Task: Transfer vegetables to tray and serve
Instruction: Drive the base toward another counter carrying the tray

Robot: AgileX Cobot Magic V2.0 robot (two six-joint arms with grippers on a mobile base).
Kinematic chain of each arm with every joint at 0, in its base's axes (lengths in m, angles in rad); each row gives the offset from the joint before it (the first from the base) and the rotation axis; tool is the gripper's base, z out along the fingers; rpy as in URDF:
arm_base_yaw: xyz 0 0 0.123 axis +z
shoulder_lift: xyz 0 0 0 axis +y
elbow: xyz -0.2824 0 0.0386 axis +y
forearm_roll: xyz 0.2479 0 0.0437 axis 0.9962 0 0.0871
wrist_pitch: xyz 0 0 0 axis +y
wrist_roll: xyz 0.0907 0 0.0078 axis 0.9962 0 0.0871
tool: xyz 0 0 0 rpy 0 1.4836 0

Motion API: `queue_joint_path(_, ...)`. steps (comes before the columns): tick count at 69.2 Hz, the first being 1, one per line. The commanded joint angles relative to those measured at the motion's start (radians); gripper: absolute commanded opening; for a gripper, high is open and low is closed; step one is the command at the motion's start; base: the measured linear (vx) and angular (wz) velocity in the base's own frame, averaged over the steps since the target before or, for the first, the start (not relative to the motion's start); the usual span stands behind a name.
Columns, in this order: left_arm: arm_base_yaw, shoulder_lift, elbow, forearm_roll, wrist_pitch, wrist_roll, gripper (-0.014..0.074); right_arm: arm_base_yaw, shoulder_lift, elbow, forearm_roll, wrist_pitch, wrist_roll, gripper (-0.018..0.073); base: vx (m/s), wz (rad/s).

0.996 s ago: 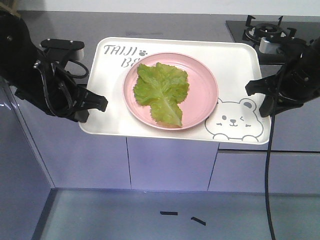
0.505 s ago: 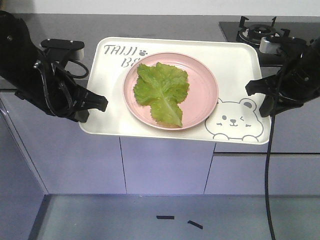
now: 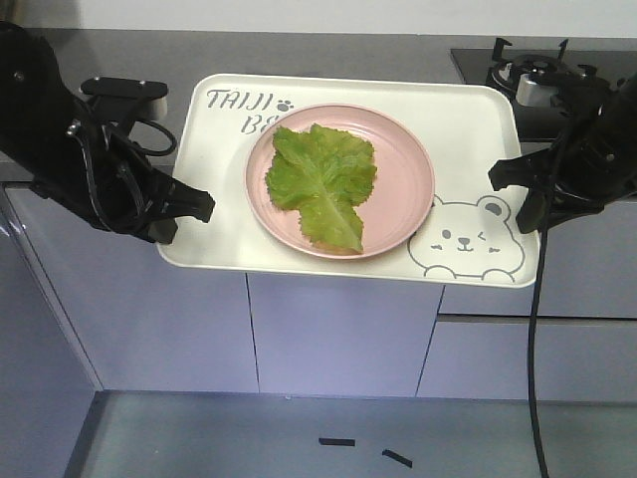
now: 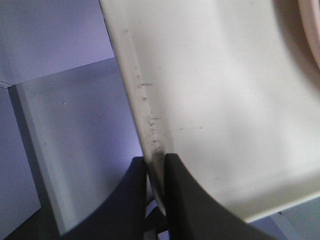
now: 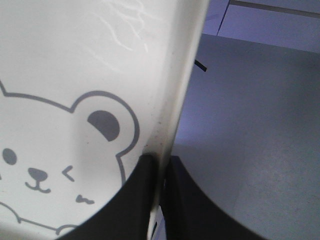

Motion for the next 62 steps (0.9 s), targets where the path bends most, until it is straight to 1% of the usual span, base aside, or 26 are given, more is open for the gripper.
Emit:
queue_joint_path(1, -0.014, -0.049, -0.033, -0.088, -0.090, 0.027, -0.0007, 0.011, -0.051, -0.027, 0.089, -0.017, -0.029, -0.0006, 0.05, 0.08)
queue_joint_path(40, -0.014, -0.049, -0.033, -0.088, -0.090, 0.027, -0.0007, 0.011, -0.051, -0.027, 0.089, -0.017, -0.029, -0.0006, 0.07, 0.13)
queue_joint_path(62, -0.014, -0.049, -0.033, -0.088, -0.090, 0.027, -0.0007, 0.011, -0.051, -0.027, 0.089, -0.017, -0.029, -0.0006, 0.09, 0.04)
